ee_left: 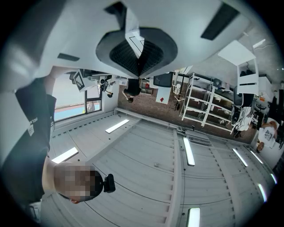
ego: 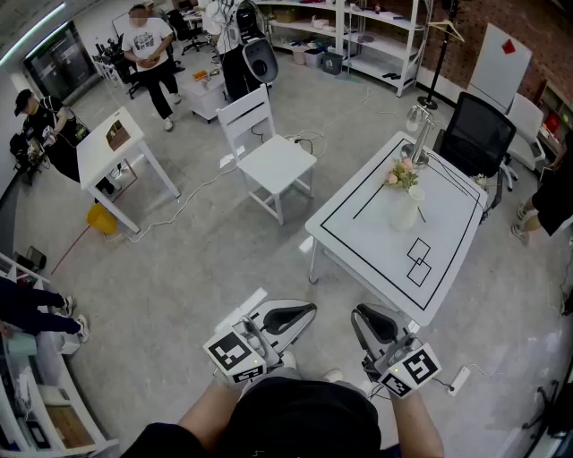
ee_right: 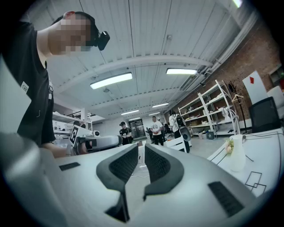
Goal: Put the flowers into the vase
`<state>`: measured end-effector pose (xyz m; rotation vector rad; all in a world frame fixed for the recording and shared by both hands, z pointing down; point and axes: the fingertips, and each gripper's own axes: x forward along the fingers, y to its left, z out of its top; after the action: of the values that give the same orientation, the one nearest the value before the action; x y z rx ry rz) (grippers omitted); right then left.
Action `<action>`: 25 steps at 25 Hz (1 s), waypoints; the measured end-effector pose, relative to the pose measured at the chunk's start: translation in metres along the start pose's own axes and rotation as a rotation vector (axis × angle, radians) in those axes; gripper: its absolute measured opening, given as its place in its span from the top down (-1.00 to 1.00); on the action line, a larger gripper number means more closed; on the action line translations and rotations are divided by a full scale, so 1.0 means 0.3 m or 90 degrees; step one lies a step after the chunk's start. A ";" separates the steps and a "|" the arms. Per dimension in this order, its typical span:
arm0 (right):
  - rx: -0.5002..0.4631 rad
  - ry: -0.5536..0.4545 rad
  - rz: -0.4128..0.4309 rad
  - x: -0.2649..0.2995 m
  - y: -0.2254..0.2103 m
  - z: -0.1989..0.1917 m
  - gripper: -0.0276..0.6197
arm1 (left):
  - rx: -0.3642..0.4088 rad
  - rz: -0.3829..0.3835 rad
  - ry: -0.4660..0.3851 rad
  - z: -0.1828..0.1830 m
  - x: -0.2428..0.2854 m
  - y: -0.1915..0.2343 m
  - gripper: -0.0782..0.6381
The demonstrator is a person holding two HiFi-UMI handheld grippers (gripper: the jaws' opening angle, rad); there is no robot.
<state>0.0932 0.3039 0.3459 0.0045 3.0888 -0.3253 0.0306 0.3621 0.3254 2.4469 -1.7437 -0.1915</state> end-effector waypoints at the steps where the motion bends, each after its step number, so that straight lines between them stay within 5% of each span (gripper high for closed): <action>1: -0.003 0.001 0.000 0.003 0.004 -0.003 0.74 | 0.000 0.001 0.001 -0.005 -0.003 0.004 0.77; 25: 0.061 0.019 -0.057 0.091 -0.073 -0.056 0.74 | -0.031 0.004 0.041 -0.076 -0.031 0.148 0.77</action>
<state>0.0651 0.2860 0.3659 -0.1284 3.1052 -0.4798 -0.0096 0.3573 0.3562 2.3854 -1.7005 -0.1505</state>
